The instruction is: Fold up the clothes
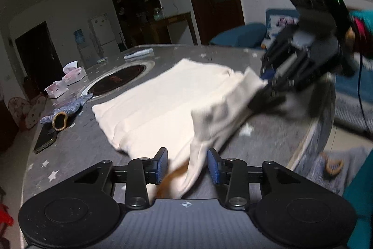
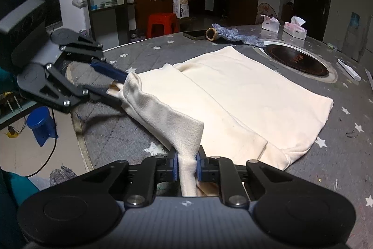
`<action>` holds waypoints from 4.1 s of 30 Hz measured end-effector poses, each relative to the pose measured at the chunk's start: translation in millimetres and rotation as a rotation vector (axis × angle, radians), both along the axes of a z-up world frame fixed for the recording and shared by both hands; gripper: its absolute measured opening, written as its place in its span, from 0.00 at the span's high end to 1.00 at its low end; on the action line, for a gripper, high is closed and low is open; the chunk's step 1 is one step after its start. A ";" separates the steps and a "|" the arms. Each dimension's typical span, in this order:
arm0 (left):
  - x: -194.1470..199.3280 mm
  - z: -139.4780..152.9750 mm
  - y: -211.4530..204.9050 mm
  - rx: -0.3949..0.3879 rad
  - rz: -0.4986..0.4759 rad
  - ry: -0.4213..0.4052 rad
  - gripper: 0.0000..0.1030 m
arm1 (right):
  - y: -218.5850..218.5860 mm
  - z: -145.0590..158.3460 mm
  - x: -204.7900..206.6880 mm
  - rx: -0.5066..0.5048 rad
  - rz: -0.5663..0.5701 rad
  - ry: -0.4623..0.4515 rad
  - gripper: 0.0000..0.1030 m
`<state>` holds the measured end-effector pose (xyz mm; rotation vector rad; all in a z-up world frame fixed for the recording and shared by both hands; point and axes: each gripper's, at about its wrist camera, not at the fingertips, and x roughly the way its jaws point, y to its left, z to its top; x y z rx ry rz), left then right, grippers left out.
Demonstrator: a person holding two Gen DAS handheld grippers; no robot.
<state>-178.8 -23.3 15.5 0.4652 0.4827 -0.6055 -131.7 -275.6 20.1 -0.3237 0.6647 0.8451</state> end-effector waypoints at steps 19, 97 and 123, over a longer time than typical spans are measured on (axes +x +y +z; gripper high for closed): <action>-12.8 14.6 10.7 -0.060 -0.024 0.006 0.95 | -3.4 16.4 -25.3 0.019 0.029 -0.042 0.91; 99.1 3.5 26.5 -0.278 0.301 0.290 0.76 | -51.3 -11.5 89.3 0.082 -0.360 0.053 0.67; 81.1 18.5 6.9 -0.155 0.376 0.195 0.57 | -24.2 -20.4 63.4 0.091 -0.388 0.002 0.00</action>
